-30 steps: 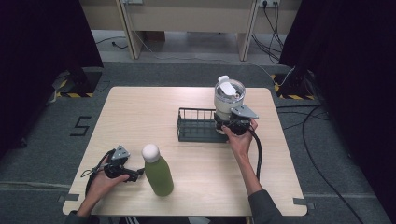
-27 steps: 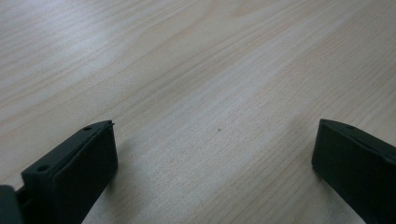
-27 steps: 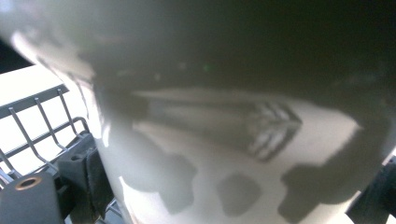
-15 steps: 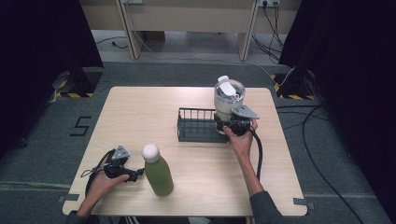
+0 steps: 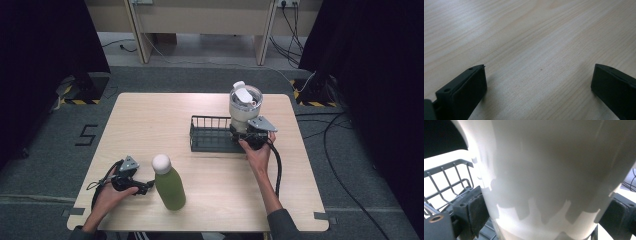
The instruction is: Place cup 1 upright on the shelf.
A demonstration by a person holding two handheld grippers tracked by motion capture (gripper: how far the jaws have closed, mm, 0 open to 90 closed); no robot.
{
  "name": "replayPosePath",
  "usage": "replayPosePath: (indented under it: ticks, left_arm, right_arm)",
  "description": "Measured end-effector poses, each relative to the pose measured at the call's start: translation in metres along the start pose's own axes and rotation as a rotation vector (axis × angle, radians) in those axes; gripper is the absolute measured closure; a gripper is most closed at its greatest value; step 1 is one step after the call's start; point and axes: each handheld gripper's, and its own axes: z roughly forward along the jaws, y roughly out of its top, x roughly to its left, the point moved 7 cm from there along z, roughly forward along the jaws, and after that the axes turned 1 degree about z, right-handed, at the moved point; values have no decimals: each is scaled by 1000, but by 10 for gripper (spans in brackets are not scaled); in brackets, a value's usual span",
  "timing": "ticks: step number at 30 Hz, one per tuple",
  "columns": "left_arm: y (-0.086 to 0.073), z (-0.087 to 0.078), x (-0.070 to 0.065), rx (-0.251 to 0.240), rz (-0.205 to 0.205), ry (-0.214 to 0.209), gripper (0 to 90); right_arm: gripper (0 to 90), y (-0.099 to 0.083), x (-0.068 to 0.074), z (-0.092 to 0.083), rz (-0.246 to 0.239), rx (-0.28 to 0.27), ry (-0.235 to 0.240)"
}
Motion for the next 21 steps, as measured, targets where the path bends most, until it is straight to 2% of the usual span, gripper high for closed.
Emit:
replayPosePath:
  ticks: [11,15,21]
  left_arm:
    - [0,0,0,0,0,0,0]
    - [0,0,0,0,0,0,0]
    - [0,0,0,0,0,0,0]
  right_arm:
    - [95,-1,2,-8,12,17,-13]
    - [95,-2,2,-11,-9,29,-10]
    - [98,-2,0,-14,-10,21,22]
